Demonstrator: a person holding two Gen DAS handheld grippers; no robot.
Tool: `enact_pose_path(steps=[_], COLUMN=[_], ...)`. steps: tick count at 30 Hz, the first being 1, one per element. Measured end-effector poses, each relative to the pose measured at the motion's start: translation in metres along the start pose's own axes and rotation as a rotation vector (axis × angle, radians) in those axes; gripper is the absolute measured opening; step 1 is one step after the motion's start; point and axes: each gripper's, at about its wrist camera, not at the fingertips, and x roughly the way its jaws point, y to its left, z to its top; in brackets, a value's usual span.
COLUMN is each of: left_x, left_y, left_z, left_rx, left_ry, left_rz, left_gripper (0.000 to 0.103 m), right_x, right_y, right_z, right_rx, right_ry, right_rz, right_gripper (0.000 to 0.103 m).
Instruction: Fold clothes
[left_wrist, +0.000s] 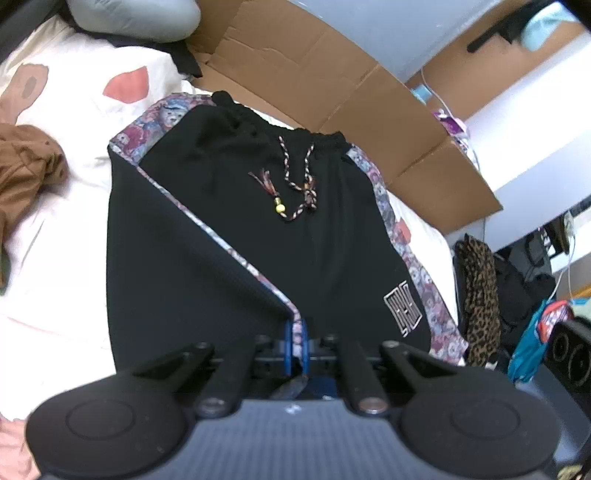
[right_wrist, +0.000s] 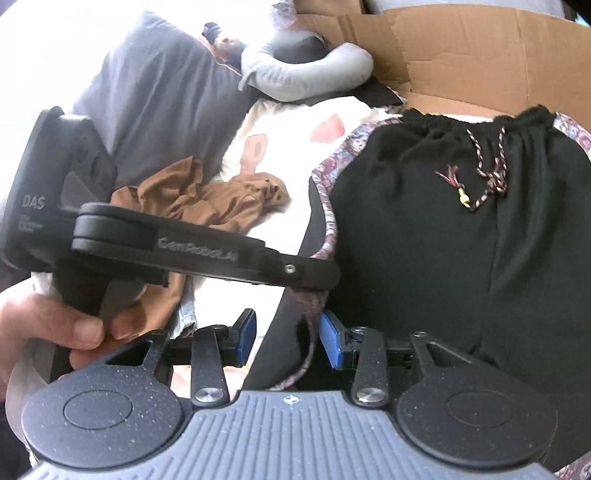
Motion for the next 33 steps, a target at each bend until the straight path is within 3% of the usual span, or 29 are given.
enact_pose_path(steps=[4, 8, 12, 24, 27, 29, 33], left_x=[-0.002, -0.003, -0.002, 0.003, 0.002, -0.002, -0.012], left_y=[-0.002, -0.002, 0.001, 0.004, 0.003, 0.003, 0.006], left_z=[0.005, 0.007, 0.009, 0.011, 0.01, 0.01, 0.01], left_rx=[-0.011, -0.03, -0.055, -0.125, -0.137, -0.153, -0.179], left_ry=[-0.018, -0.033, -0.032, -0.015, -0.018, -0.032, -0.074], left_rz=[-0.017, -0.028, -0.066, -0.148, -0.171, -0.201, -0.251], left_gripper=[0.006, 0.006, 0.006, 0.007, 0.013, 0.023, 0.024], right_x=[0.004, 0.009, 0.007, 0.027, 0.028, 0.03, 0.029], right_y=[0.005, 0.004, 0.005, 0.013, 0.014, 0.011, 0.002], right_z=[0.003, 0.007, 0.008, 0.019, 0.017, 0.017, 0.02], right_rx=[-0.03, -0.039, -0.06, -0.133, -0.157, -0.157, -0.157], right_ry=[-0.011, -0.016, -0.027, -0.052, -0.06, -0.053, -0.042], right_rz=[-0.003, -0.104, -0.152, -0.204, -0.228, -0.245, -0.243], right_gripper=[0.045, 0.045, 0.045, 0.046, 0.031, 0.005, 0.002])
